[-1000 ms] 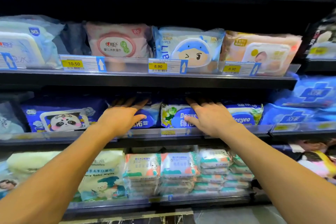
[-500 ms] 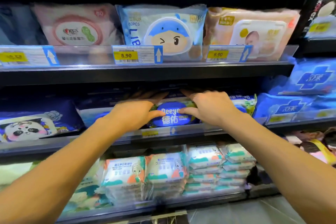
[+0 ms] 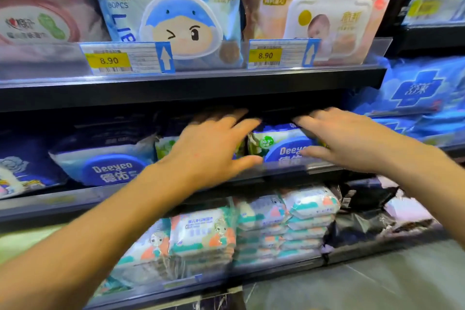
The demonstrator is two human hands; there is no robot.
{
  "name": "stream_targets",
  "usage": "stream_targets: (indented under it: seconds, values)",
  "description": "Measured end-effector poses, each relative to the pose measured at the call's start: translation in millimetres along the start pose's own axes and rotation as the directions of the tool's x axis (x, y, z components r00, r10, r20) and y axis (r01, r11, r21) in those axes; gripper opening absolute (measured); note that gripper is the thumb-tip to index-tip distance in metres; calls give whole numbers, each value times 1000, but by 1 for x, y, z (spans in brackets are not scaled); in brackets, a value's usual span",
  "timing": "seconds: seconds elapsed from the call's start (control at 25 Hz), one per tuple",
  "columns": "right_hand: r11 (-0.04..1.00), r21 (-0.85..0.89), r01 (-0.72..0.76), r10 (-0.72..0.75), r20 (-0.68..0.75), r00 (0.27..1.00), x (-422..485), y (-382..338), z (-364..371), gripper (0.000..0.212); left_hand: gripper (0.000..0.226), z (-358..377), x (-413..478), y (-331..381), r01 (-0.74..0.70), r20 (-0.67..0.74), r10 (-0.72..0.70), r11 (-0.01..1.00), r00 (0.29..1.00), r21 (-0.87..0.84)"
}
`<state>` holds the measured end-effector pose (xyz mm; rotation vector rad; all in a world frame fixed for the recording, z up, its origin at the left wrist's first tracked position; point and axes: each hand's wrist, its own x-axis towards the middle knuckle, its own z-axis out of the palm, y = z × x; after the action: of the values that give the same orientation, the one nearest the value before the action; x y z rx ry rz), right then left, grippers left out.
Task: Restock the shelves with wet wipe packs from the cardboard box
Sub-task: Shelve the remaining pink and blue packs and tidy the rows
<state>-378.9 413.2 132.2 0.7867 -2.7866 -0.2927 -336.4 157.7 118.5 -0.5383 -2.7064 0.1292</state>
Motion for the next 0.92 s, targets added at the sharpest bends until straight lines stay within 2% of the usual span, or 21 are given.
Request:
stream_targets:
  seconds: [0.08, 0.2, 0.28, 0.32, 0.4, 0.48, 0.56, 0.68, 0.8, 0.88, 0.92]
  values:
    - [997, -71, -13, 12, -11, 1000, -8, 12, 6, 56, 79, 12, 30, 31, -7, 39, 5, 999, 999, 41]
    - [997, -50, -66, 66, -1, 998, -1, 12, 9, 28, 79, 22, 56, 43, 98, 155, -105, 994, 982, 54]
    - [994, 19, -103, 102, 56, 993, 6, 13, 3, 10, 79, 15, 63, 37, 84, 236, -75, 996, 969, -25]
    - [987, 92, -131, 127, 47, 991, 10, 11, -1, 9, 76, 8, 66, 34, 82, 277, -46, 990, 960, -118]
    - [928, 328, -173, 186, -8, 982, 23, 0, -6, 35, 63, -1, 75, 29, 111, 305, -16, 948, 952, -299]
    - [862, 453, -227, 239, 32, 970, 41, -12, -3, 39, 53, 4, 88, 25, 189, 317, -88, 934, 944, -304]
    - [876, 407, -258, 237, 102, 966, 53, -17, 7, 47, 53, 14, 94, 24, 279, 360, -176, 925, 916, -258]
    - [904, 309, -296, 282, 89, 955, 51, -18, 12, 53, 52, 23, 92, 22, 331, 400, -221, 915, 889, -230]
    - [911, 288, -295, 276, 107, 955, 51, -16, 9, 54, 54, 23, 91, 20, 379, 405, -258, 890, 878, -255]
    - [922, 285, -262, 215, 187, 959, 48, -8, 1, 58, 55, 14, 86, 21, 312, 375, -204, 916, 904, -252]
    - [940, 256, -225, 177, 196, 964, 41, -2, -2, 60, 55, 9, 80, 22, 231, 305, -154, 944, 940, -235]
